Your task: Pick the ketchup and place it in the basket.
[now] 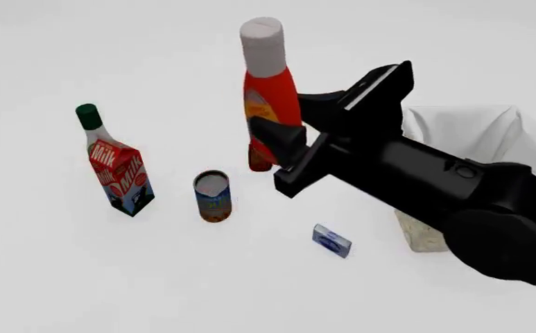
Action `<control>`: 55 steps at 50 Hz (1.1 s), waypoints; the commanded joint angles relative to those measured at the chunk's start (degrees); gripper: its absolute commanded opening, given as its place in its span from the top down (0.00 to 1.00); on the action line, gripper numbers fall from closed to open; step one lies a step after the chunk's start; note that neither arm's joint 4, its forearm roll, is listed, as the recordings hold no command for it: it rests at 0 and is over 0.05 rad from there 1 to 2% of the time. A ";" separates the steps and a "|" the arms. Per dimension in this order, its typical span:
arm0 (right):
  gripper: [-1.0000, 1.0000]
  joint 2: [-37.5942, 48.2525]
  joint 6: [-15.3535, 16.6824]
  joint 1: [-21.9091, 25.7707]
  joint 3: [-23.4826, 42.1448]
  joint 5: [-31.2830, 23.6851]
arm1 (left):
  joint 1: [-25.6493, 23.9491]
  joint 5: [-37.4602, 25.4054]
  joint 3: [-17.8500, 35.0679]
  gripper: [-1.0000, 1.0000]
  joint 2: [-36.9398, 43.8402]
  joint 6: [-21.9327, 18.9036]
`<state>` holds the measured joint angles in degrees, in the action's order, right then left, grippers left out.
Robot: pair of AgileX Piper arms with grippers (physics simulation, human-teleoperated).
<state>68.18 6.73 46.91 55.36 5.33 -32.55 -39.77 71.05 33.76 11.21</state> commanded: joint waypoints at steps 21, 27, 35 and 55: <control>1.00 -6.47 -1.07 -17.42 -4.29 1.64 | 13.09 11.92 -21.65 0.00 -12.88 8.53; 1.00 -5.01 2.23 -22.88 -5.24 3.51 | 11.41 11.80 -22.09 0.00 -13.03 9.13; 1.00 -4.10 2.12 -31.65 -7.50 7.13 | 10.95 12.04 -22.33 0.00 -13.14 9.40; 1.00 -3.43 0.30 -44.43 -11.95 14.63 | 11.59 13.15 -22.24 0.00 -12.05 9.40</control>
<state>64.35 8.49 8.83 45.51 15.92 -21.56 -27.43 49.12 21.31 20.43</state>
